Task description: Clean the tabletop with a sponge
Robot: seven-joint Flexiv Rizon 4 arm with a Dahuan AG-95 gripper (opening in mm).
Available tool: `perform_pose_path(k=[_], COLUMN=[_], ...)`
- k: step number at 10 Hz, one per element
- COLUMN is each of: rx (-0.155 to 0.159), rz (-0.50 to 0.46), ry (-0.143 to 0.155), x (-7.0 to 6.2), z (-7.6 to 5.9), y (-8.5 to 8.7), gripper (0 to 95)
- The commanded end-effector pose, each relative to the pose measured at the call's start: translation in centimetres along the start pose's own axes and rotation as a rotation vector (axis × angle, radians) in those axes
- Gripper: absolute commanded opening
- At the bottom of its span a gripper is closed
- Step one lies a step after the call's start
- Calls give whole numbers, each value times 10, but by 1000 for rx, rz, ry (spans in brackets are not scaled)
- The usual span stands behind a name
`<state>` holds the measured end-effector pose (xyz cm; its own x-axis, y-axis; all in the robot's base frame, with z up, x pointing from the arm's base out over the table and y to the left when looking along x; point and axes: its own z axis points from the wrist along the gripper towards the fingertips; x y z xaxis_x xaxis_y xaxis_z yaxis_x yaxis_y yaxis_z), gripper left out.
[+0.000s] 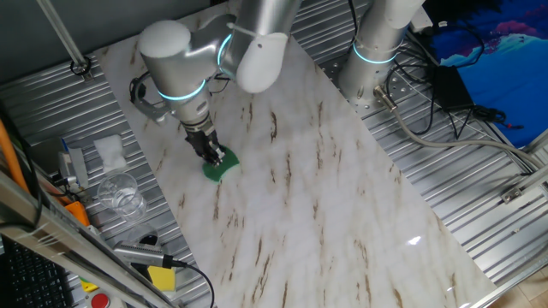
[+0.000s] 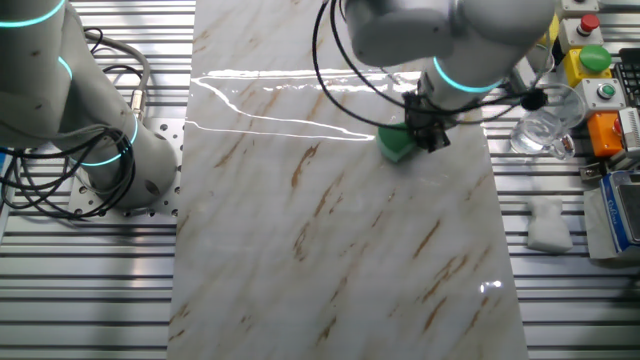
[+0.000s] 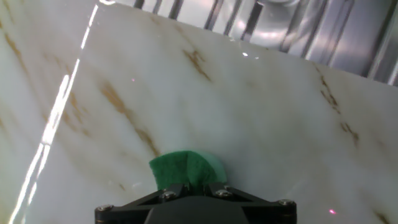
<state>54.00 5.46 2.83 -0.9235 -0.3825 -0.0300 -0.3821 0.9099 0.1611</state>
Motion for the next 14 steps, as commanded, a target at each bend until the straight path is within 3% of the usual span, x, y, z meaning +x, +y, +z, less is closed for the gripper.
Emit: perform_pose_path(k=[1, 3, 6, 9, 10, 11, 14], rx=[-1, -2, 0, 20, 60, 68, 63], rz=[-32, -79, -106, -145, -191, -212, -229], ry=[-9, -17, -16, 1, 2, 4, 5], x=[6, 21, 30, 27, 26, 26, 12], z=[3, 8, 5, -8, -10, -12, -19], y=[-13, -38, -58, -76, -85, -92, -102], gripper=[0, 0, 0, 0, 0, 0, 0])
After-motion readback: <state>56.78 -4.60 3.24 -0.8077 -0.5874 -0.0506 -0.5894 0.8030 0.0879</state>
